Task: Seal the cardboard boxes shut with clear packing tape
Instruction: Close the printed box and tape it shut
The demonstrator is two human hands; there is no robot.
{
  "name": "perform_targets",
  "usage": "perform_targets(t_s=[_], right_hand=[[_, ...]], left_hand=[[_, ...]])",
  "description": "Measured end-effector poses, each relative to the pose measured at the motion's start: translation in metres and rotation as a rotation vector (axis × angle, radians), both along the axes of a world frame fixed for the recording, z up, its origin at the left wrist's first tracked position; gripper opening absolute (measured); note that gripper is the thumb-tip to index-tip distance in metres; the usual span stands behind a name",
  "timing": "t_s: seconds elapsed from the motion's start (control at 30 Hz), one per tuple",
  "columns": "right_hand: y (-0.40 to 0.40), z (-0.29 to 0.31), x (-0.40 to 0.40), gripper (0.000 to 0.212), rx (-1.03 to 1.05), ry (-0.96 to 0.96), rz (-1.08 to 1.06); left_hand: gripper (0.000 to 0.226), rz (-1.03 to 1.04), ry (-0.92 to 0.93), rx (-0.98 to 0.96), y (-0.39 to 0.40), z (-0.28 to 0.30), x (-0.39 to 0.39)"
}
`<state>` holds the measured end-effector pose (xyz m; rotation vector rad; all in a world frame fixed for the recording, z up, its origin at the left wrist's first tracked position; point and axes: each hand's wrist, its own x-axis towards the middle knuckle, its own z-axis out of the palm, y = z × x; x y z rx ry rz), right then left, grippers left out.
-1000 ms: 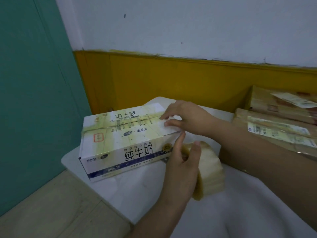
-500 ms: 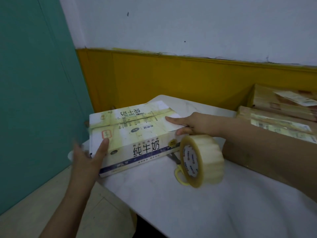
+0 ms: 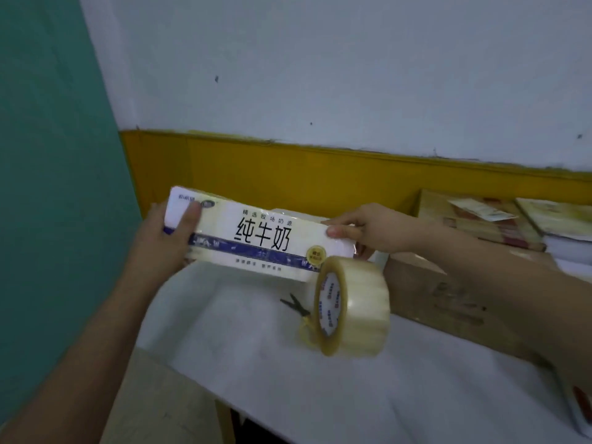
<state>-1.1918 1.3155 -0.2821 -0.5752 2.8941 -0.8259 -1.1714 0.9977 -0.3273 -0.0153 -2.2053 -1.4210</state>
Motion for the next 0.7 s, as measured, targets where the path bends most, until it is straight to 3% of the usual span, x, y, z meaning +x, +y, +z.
perform_targets(t_s=[0.13,0.27,0.4,0.5,0.57,0.63,0.7], right_hand=[[0.006,0.043,0.042,0.041,-0.053,0.034,-0.142],[0.014,0.070,0.072,0.034,-0.194,-0.240,-0.322],[0.013,0.061,0.091,0.035,-0.225,-0.467,-0.389],[0.024,0.049,0.097,0.034,-0.234,-0.416,-0.443],[0.033,0.043,0.094,0.036,-0.108,-0.351,-0.476],[0.041,0.037,0.090,0.031,0.036,-0.279,-0.533],[0.047,0.033,0.087,0.029,0.131,-0.213,-0.596]], left_hand=[[0.050,-0.074,-0.068,-0.068,0.005,0.046,-0.023],[0.058,-0.130,-0.349,-0.104,0.019,0.071,-0.049],[0.060,-0.207,-0.590,-0.379,0.048,0.064,-0.066],[0.064,-0.192,-0.553,-0.393,0.073,0.064,-0.071],[0.065,-0.169,-0.514,-0.540,0.086,0.070,-0.066],[0.065,-0.085,-0.340,-0.723,0.096,0.080,-0.050],[0.060,-0.100,-0.071,-0.568,0.111,0.089,-0.018]])
